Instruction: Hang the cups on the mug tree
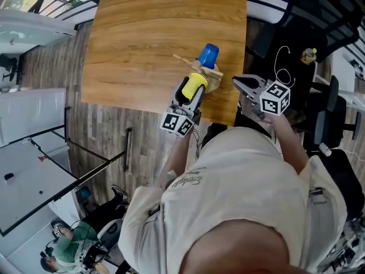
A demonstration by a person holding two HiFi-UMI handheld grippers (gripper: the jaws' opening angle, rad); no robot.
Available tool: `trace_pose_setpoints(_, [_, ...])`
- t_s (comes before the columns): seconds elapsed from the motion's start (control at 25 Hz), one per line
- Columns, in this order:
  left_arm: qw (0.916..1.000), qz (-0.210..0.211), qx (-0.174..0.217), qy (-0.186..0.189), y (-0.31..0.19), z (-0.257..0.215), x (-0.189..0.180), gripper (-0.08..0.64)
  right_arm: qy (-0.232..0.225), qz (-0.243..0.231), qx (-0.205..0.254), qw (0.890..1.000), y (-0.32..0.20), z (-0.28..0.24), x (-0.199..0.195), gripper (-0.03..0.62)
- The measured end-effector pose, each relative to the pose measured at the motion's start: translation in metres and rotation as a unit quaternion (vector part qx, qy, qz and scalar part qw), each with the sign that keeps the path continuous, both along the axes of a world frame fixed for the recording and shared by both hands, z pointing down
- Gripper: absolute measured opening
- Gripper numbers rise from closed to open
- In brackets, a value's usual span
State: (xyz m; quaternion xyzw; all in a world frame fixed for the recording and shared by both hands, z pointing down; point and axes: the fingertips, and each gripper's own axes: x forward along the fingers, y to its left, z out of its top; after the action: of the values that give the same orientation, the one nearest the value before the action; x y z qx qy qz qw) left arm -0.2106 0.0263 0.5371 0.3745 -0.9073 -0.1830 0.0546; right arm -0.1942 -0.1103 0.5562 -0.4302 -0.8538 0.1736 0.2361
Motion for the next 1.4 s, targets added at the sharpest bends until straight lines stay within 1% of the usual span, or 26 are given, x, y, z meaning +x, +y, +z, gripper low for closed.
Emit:
trace_pose_setpoints(0.24, [0.9995,0.031,-0.004,0.008,-0.001,0.020,0.013,0.273,0.007,0.030,-0.014,0.999,0.002,-0.001,0.017,-0.006])
trace_pose_setpoints(0.4, [0.9990,0.033,-0.002,0.029,-0.006,0.038,0.025,0.273,-0.003,0.038,-0.006,0.999,-0.009,0.000,0.030,-0.006])
trace_pose_setpoints(0.64, [0.9991,0.004,-0.018,0.039,-0.008,0.039,0.056,0.273,-0.011,0.030,-0.023,0.999,-0.024,0.001,0.044,-0.006])
trace_pose_setpoints(0.8, [0.9970,-0.040,-0.037,0.054,-0.001,0.034,0.082,0.270,-0.031,0.004,-0.029,0.999,-0.025,-0.012,0.051,-0.006])
trace_pose_setpoints(0.84, [0.9964,-0.050,-0.037,0.058,-0.001,0.031,0.092,0.249,-0.040,-0.004,-0.027,0.999,-0.026,-0.018,0.055,-0.006])
trace_pose_setpoints(0.96, [0.9956,-0.071,-0.027,0.055,-0.012,0.019,0.120,0.059,-0.077,-0.025,-0.016,0.997,-0.036,-0.032,0.070,-0.006])
trace_pose_setpoints(1.04, [0.9956,-0.076,-0.028,0.049,-0.024,0.014,0.135,0.044,-0.098,-0.035,-0.006,0.995,-0.043,-0.036,0.081,-0.006])
trace_pose_setpoints(1.16, [0.9945,-0.088,-0.032,0.046,-0.042,0.001,0.156,0.037,-0.124,-0.052,-0.005,0.991,-0.049,-0.040,0.099,-0.006])
trace_pose_setpoints(1.28, [0.9929,-0.106,-0.032,0.043,-0.052,-0.011,0.176,0.037,-0.150,-0.079,-0.004,0.986,-0.048,-0.044,0.103,-0.006])
trace_pose_setpoints(1.4, [0.9909,-0.114,-0.062,0.036,-0.048,-0.021,0.201,0.037,-0.169,-0.094,-0.016,0.981,-0.037,-0.057,0.110,-0.006])
